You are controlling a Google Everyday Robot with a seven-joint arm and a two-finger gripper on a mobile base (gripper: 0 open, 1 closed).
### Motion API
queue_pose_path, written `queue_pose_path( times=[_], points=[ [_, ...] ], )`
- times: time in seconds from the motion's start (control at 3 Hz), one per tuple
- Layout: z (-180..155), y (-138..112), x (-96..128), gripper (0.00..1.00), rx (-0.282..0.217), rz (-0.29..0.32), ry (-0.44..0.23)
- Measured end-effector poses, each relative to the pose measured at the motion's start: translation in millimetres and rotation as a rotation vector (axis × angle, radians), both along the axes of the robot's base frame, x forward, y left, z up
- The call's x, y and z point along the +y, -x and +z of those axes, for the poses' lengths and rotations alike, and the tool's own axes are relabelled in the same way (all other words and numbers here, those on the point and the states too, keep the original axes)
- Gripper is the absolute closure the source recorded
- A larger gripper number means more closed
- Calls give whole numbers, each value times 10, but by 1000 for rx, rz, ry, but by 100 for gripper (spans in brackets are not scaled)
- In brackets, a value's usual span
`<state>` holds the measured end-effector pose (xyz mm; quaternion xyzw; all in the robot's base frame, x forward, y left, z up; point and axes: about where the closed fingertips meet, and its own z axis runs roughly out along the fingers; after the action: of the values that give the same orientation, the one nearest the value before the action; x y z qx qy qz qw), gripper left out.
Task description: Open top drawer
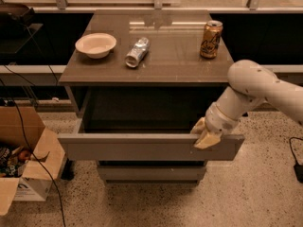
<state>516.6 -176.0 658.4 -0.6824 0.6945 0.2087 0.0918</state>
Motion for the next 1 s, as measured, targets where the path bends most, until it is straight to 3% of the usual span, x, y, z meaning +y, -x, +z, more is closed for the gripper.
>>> queue_pose_path(
  times=[0.33, 1.0],
  points=[
    [12, 51, 8, 54, 4, -11, -1],
    [-86, 363, 71, 7, 21, -116, -12]
  ],
)
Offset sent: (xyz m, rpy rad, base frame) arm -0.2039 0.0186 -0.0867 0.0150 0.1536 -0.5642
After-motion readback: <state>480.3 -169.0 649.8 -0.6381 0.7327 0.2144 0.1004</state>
